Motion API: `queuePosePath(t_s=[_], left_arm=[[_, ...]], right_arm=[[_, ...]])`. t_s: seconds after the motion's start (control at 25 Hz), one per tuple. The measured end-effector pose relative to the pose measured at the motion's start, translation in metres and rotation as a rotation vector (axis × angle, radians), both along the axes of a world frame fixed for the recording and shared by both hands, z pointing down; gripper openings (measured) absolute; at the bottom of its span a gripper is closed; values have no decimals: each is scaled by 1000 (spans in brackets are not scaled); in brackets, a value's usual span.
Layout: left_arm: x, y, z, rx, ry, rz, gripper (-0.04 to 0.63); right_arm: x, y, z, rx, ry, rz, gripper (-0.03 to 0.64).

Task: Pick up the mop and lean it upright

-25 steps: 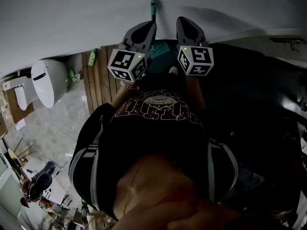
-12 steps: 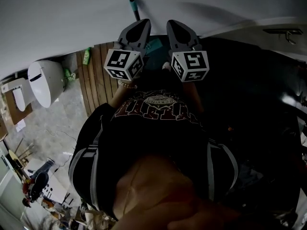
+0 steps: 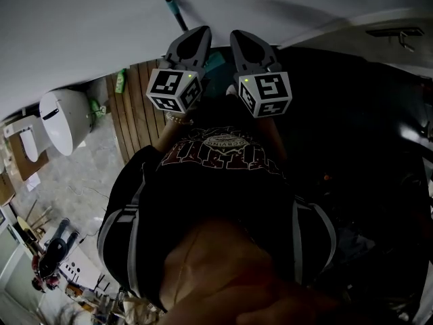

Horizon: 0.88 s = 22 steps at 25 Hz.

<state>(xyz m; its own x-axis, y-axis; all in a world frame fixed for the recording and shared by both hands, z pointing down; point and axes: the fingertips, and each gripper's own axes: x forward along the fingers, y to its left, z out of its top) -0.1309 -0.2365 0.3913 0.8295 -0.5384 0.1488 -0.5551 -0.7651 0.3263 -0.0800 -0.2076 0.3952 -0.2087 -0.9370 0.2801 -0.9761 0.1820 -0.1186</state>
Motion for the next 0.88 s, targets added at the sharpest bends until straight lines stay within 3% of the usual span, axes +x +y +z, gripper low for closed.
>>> queuePosePath(t_s=[0.88], left_arm=[[17, 8, 0, -1, -13, 22, 38]], right_arm=[[13, 6, 0, -5, 3, -7, 18]])
